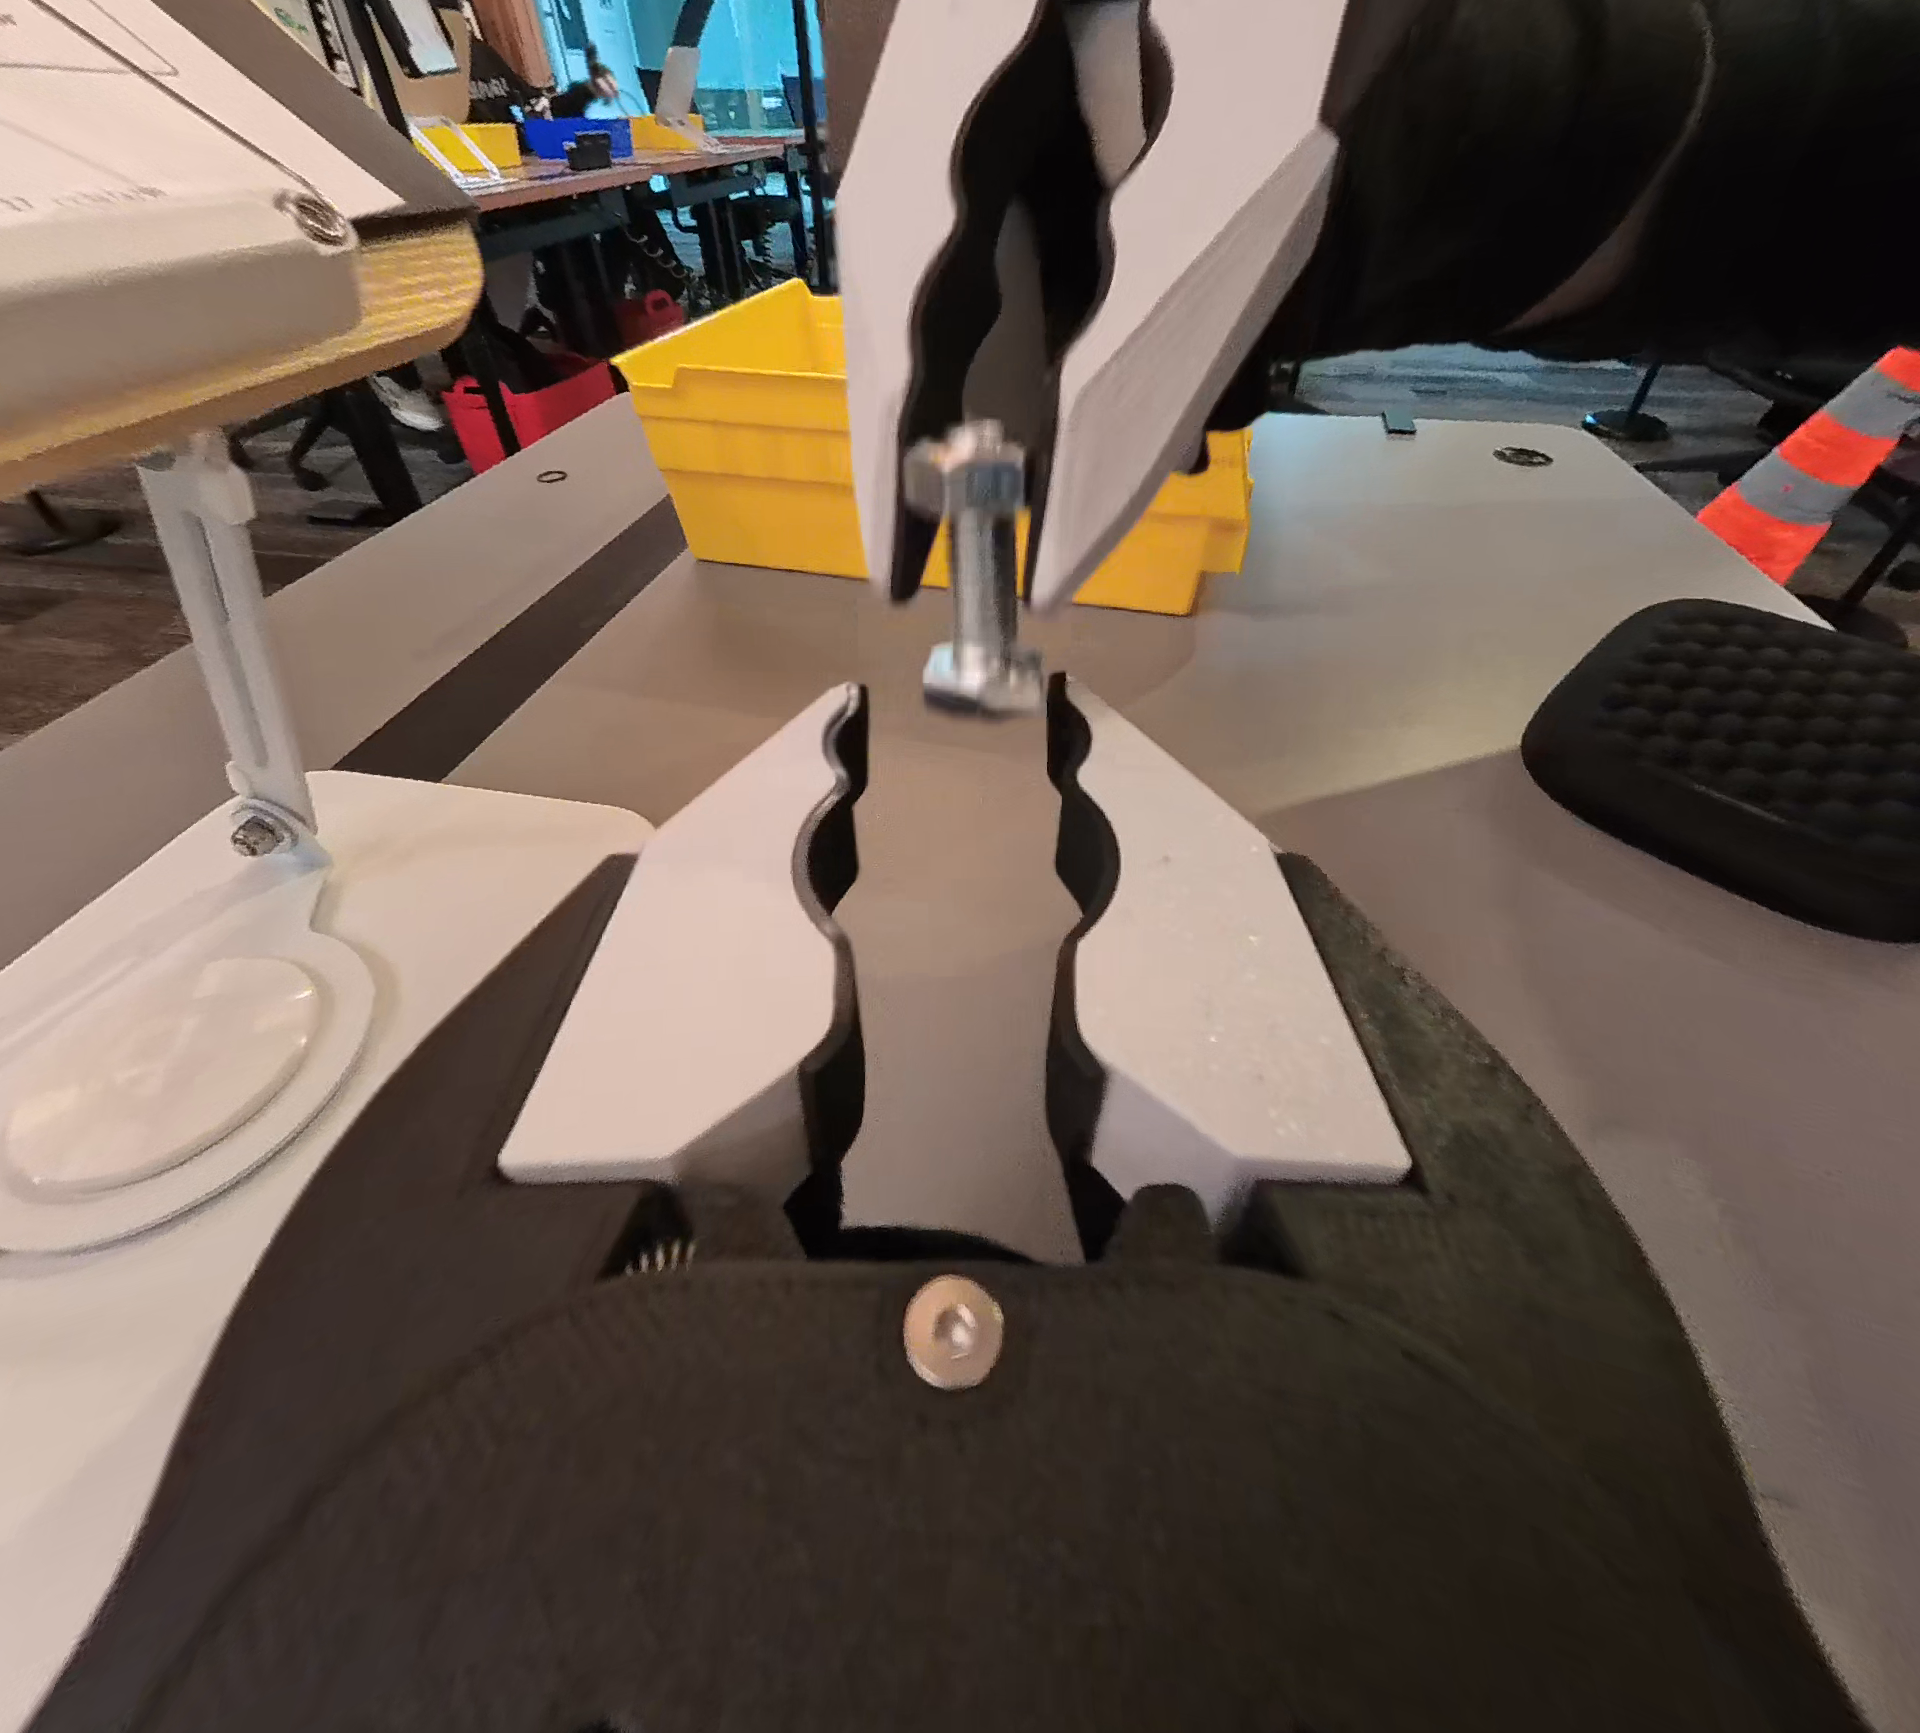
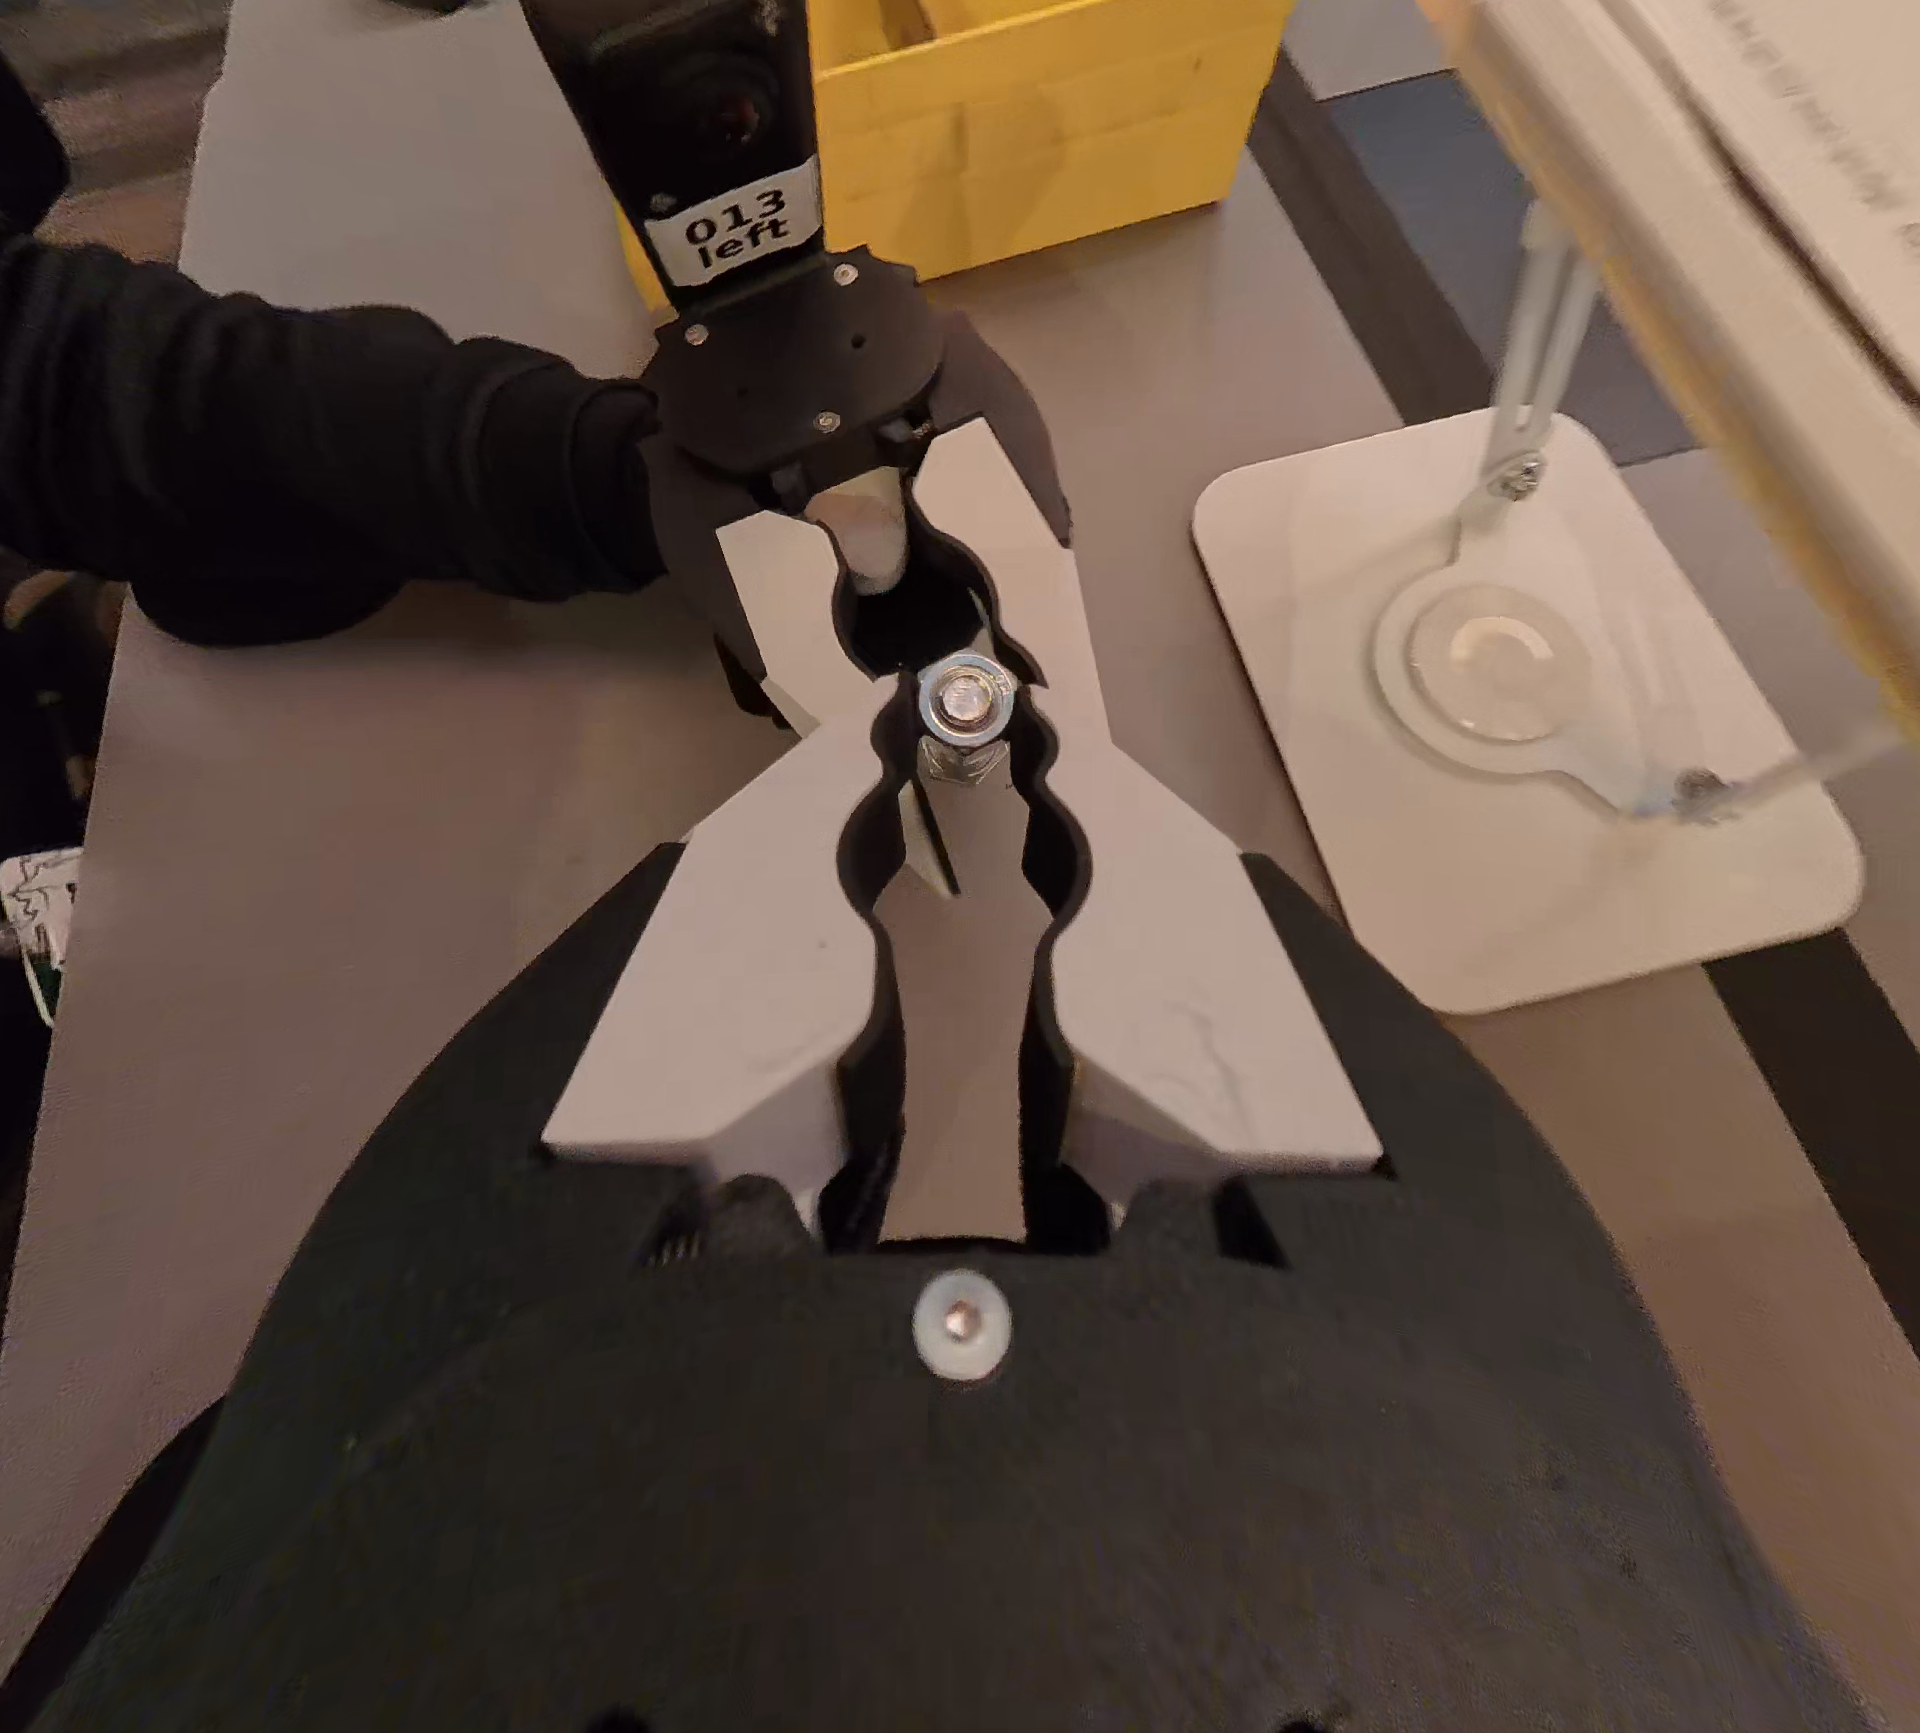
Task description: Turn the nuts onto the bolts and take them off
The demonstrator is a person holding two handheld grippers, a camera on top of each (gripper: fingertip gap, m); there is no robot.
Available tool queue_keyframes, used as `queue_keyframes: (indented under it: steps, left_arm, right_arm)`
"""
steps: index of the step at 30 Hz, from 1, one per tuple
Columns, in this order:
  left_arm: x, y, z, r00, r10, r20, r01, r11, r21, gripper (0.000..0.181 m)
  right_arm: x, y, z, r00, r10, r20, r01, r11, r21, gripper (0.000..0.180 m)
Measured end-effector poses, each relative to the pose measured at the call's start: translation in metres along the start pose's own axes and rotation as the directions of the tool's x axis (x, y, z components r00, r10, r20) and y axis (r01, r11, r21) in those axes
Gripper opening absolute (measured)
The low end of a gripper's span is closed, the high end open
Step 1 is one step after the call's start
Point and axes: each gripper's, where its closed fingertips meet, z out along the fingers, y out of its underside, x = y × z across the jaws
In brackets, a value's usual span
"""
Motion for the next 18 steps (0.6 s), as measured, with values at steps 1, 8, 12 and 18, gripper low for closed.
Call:
queue_keyframes:
  steps: [1,8,12,18]
  left_arm:
    - [-0.001,0.000,0.000,1.000,-0.002,0.006,0.002,1.000,0.001,0.034]
    - [-0.006,0.007,0.001,1.000,-0.001,0.023,0.001,1.000,-0.028,0.029]
    - [-0.005,0.012,0.003,1.000,0.005,0.024,-0.004,0.999,-0.049,0.028]
    - [-0.005,0.016,0.004,1.000,0.016,0.027,-0.014,0.998,-0.069,0.027]
  right_arm:
    - [0.004,-0.002,-0.010,1.000,0.011,-0.022,-0.010,1.000,0.013,0.016]
    - [0.065,0.018,-0.146,0.936,0.176,-0.306,-0.173,0.984,0.036,0.016]
    - [0.104,0.098,-0.204,0.831,0.288,-0.477,-0.368,0.926,-0.082,0.016]
    - [0.115,0.229,-0.201,0.725,0.470,-0.504,-0.644,0.723,-0.252,0.015]
